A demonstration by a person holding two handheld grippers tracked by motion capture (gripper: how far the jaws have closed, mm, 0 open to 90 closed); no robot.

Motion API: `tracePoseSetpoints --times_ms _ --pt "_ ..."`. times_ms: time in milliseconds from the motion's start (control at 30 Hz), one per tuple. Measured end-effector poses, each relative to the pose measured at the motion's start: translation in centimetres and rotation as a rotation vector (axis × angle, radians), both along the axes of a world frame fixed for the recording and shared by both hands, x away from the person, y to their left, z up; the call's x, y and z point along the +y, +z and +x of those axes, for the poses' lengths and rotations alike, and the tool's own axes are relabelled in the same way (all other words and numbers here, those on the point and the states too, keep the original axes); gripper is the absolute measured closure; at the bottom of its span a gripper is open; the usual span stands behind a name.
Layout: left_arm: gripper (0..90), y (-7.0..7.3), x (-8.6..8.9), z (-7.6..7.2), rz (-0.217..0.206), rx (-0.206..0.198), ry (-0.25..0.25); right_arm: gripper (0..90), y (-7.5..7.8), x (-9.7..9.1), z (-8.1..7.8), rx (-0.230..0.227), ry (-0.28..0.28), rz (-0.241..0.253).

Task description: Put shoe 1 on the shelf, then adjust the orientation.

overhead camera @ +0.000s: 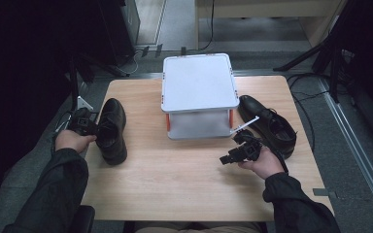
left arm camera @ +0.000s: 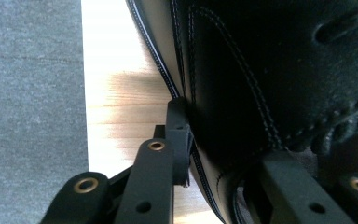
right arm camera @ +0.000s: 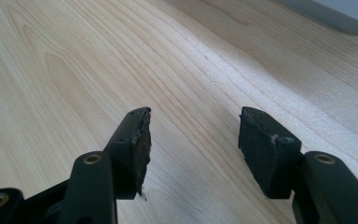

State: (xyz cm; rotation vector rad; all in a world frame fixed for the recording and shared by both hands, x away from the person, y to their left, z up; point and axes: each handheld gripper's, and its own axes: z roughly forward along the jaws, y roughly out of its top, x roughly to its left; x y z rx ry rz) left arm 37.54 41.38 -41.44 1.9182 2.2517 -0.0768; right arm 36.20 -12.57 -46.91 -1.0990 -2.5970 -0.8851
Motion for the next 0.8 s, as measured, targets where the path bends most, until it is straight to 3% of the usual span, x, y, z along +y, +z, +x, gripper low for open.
tracePoseSetpoints --times_ms 200,400,600,800 --pt "83.2 0.4 0.9 0.1 -0.038 0.000 0.045 44.8 0.0 0.0 0.1 0.003 -0.002 0.001" --pt "84.8 1.3 1.7 0.5 -0.072 0.029 0.077 44.8 0.0 -0.1 0.1 0.001 -0.005 0.004" --pt "84.6 3.2 1.1 1.3 -0.076 0.014 0.073 44.8 0.1 -0.3 0.2 0.001 -0.008 0.004" --pt "84.7 6.0 -0.5 2.6 -0.089 -0.004 0.057 44.8 0.1 -0.1 0.2 0.000 -0.003 0.007"
